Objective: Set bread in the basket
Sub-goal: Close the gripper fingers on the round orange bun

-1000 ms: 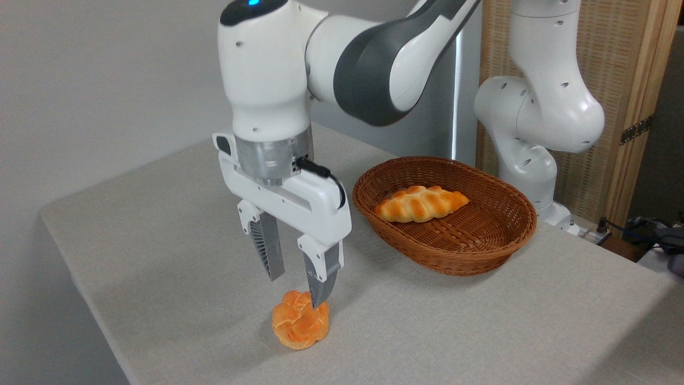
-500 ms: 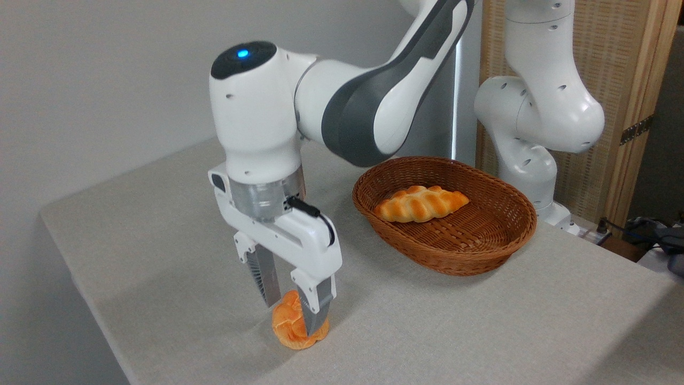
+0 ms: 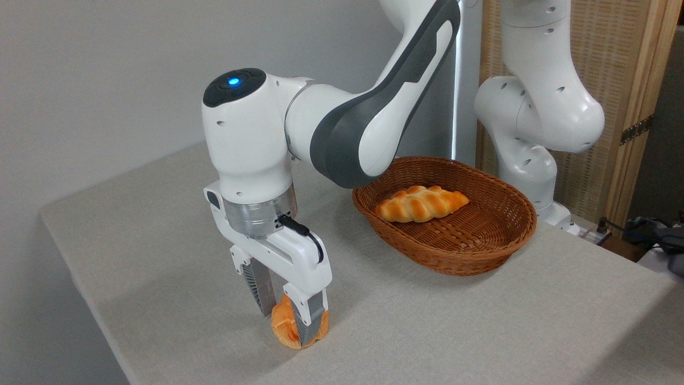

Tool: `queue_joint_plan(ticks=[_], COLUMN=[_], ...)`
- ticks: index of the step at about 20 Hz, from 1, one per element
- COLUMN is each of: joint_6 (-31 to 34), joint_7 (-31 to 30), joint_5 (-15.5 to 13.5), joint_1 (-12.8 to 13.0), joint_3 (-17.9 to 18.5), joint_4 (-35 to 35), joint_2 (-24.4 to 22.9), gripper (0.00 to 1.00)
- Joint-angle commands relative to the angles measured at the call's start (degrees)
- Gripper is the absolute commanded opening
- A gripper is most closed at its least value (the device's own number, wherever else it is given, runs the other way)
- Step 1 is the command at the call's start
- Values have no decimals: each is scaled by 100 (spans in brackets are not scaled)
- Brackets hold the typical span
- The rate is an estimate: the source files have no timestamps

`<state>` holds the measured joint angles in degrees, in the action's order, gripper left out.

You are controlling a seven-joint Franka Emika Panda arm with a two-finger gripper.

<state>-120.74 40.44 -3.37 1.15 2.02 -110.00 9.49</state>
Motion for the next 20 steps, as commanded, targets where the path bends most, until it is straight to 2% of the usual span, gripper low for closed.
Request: queue_joint_plan(ticks=[1, 2, 4, 16, 20], joint_6=[-2, 33, 121, 279, 446], joint_7=[166, 184, 175, 184, 228], joint_5=[-94, -94, -94, -85, 64], joint_1=[-44, -44, -44, -62, -53], joint_3=[-27, -27, -27, -27, -27], joint_4=[-4, -4, -4, 5, 14], joint_2=[-17, -26, -35, -61, -88], gripper=[78, 68, 65, 66, 66])
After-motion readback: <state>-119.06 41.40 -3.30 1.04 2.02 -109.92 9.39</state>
